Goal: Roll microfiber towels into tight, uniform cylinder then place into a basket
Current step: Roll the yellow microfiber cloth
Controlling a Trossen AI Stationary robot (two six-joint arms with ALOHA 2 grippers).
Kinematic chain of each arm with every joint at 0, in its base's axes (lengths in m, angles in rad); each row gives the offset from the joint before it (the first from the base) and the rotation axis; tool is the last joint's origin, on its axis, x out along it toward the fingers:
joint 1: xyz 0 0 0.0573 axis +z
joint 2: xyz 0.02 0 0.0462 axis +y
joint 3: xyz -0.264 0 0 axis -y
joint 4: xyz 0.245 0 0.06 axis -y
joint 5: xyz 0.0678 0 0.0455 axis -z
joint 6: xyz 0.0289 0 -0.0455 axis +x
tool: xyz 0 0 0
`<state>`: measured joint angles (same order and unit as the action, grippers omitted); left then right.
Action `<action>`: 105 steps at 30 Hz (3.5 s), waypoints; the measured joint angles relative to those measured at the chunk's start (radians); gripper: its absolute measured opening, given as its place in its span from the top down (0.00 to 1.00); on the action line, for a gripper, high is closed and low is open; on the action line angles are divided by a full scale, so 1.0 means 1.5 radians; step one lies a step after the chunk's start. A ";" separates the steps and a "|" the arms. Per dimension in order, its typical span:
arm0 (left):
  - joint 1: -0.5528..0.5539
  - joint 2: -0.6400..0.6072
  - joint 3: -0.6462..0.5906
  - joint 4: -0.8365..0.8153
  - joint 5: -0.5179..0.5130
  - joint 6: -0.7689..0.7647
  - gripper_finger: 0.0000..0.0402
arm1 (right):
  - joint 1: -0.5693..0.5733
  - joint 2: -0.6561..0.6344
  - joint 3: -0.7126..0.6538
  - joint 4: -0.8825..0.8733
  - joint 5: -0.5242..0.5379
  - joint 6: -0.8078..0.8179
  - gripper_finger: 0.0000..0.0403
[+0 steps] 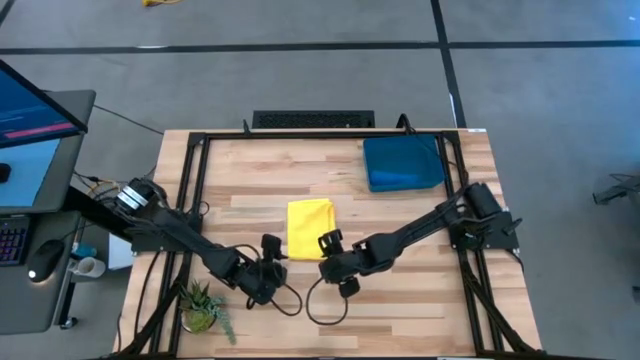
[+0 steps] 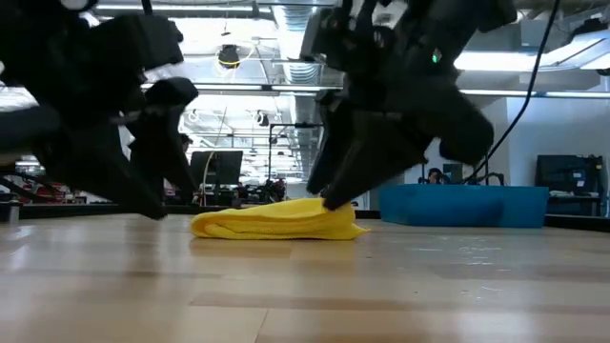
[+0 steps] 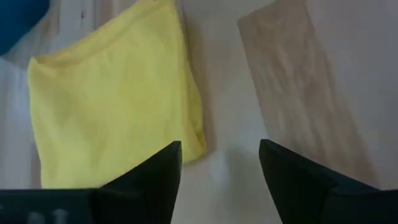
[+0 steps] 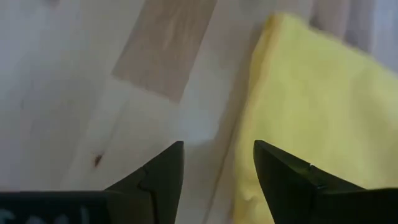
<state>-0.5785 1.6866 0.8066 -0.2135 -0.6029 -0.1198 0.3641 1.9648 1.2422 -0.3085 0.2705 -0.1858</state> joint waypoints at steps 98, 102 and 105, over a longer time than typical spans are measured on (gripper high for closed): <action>0.138 0.047 0.045 0.034 0.591 -0.243 0.97 | -0.064 0.085 0.031 0.089 -0.619 0.549 0.99; 0.135 0.046 0.045 0.037 0.594 -0.232 0.97 | -0.056 0.085 0.031 0.087 -0.609 0.550 0.99; 0.132 0.046 0.046 0.050 0.594 -0.230 0.97 | -0.055 0.085 0.031 0.086 -0.585 0.549 0.97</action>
<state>-0.3806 1.7557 0.8749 -0.1386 0.2879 -0.4652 0.2817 2.0926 1.2888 -0.1788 -0.6072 0.6384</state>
